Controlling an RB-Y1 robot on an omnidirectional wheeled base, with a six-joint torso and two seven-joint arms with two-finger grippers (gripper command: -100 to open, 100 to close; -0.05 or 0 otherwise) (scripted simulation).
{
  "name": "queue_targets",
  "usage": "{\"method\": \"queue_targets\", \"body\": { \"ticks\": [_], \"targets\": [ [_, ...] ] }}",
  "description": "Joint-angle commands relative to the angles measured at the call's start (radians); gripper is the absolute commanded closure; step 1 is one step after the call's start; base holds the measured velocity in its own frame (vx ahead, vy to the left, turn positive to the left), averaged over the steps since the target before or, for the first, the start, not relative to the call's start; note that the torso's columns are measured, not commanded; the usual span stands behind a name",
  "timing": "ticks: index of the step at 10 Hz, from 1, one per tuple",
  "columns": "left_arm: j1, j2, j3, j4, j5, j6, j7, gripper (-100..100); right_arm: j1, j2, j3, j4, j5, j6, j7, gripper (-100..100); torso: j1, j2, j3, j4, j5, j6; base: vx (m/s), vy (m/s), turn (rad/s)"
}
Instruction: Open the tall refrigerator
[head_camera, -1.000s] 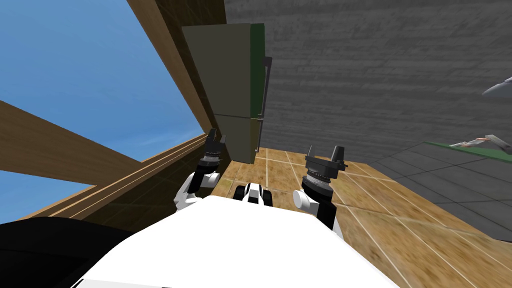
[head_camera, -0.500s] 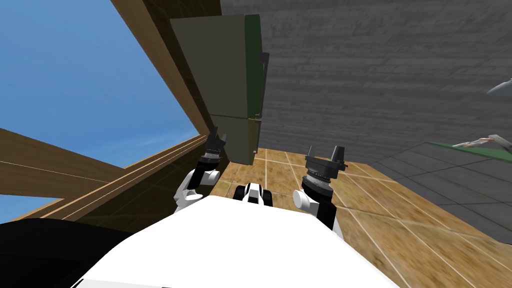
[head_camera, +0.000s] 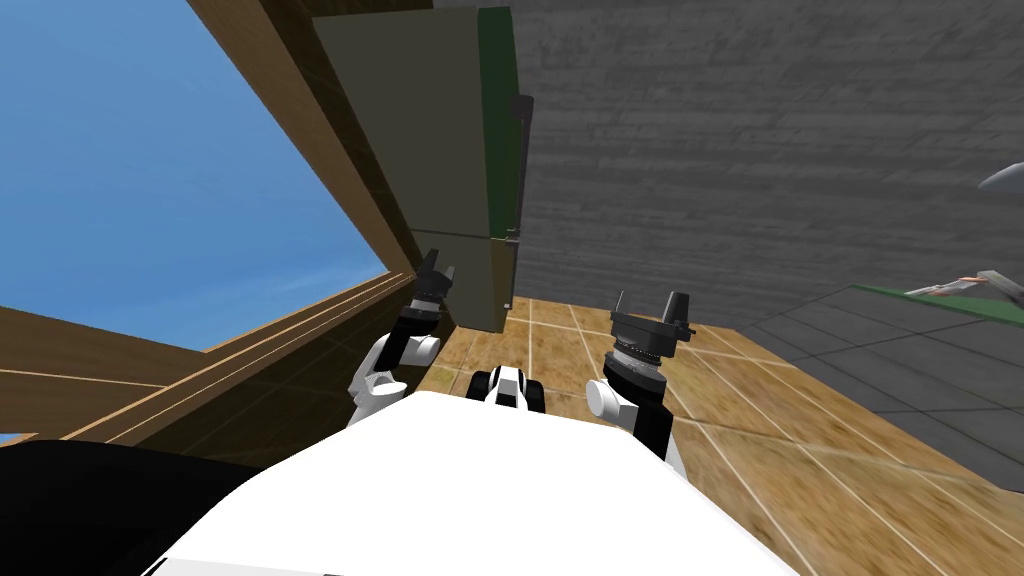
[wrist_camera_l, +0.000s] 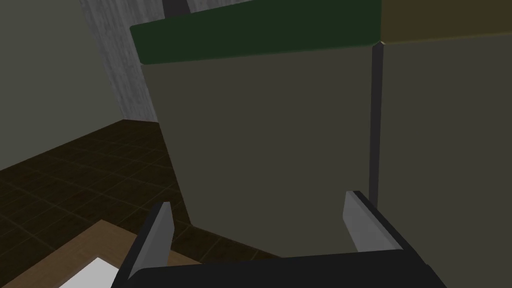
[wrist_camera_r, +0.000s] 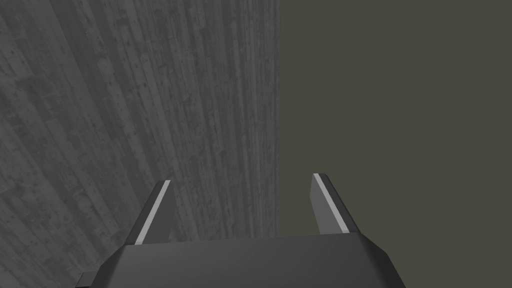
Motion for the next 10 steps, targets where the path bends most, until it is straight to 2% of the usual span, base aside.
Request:
{"method": "queue_targets", "body": {
  "ticks": [1,2,3,4,5,6,10],
  "targets": [
    [-0.018,-0.003,0.001,-0.017,0.002,0.068,0.000,-100,0.000,0.000,0.000,0.000,0.000,0.000,0.000,0,0.001,0.000,0.000,0.000,0.000,0.000,0.070,-0.024,-0.011],
    [-0.018,-0.003,0.001,-0.017,0.002,0.073,0.000,-100,0.000,0.000,0.000,0.000,0.000,0.000,0.000,0,0.001,-0.001,-0.001,0.000,0.000,0.000,0.070,-0.020,-0.008],
    [-0.032,-0.006,0.002,-0.026,0.003,0.114,0.000,-100,0.000,0.000,0.000,0.000,0.000,0.000,0.000,0,0.001,-0.001,-0.001,0.000,0.000,0.000,0.082,-0.032,-0.012],
    [-0.032,-0.006,0.002,-0.026,0.003,0.118,0.000,-100,0.000,0.000,0.000,0.000,0.000,0.000,0.000,0,0.000,-0.001,-0.001,0.000,0.000,0.000,0.069,-0.041,-0.007],
    [-0.047,-0.009,0.004,-0.034,0.005,0.160,0.000,-100,0.000,0.000,0.000,0.000,0.000,0.000,0.000,0,-0.001,0.000,0.000,0.000,0.000,0.000,0.076,-0.047,-0.014],
    [-0.047,-0.009,0.004,-0.034,0.005,0.164,0.000,-100,0.000,0.000,0.000,0.000,0.000,0.000,0.000,0,-0.001,-0.001,0.000,0.000,0.000,0.000,0.066,-0.035,-0.006],
    [-0.092,-0.021,0.010,-0.055,0.011,0.288,0.000,-100,0.000,0.000,0.000,0.000,0.000,0.000,0.000,0,0.000,-0.001,-0.001,-0.001,0.000,0.000,0.097,-0.041,-0.014]
  ]
}}
